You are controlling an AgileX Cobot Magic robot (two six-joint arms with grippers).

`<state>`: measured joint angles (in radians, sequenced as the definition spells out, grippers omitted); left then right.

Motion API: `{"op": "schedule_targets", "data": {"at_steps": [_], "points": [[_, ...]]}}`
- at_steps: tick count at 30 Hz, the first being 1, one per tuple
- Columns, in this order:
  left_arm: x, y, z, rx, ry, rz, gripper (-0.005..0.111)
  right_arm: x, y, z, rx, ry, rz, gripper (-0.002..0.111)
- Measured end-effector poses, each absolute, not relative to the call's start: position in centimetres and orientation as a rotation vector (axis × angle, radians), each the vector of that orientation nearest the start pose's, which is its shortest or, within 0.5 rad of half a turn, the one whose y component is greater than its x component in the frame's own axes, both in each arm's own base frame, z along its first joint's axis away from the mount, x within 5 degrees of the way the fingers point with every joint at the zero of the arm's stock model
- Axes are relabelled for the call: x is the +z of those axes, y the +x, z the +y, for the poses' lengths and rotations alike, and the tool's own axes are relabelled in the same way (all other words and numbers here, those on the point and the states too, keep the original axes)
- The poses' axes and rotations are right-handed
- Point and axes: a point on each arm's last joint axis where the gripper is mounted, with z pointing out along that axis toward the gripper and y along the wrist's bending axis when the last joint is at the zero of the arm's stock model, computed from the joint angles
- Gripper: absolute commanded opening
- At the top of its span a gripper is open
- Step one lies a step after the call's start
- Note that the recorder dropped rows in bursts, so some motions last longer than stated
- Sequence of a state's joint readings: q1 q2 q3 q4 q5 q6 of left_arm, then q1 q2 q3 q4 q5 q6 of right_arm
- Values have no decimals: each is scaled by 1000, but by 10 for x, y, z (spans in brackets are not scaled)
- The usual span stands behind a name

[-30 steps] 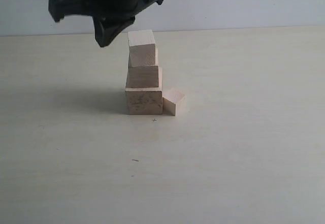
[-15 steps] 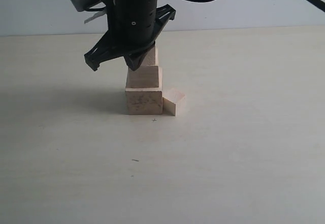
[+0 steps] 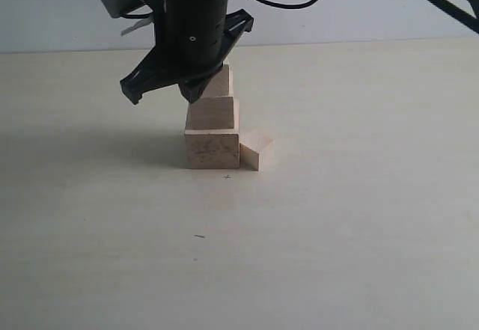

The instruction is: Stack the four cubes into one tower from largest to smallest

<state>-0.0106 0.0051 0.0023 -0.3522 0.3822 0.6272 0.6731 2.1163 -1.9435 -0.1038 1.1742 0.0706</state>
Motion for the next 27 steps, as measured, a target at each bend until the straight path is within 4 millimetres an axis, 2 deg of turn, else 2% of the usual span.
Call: {"op": "schedule_targets", "data": {"at_steps": [19,24,27], "points": [[180,53,-12,81,373,1812,0,262,374,280,5,-794,2588,0],[180,53,-12,81,373,1812,0,262,371,286,107,-766,2611,0],[180,53,-12,81,373,1812,0,267,370,289,179,-693,2601,0]]}}
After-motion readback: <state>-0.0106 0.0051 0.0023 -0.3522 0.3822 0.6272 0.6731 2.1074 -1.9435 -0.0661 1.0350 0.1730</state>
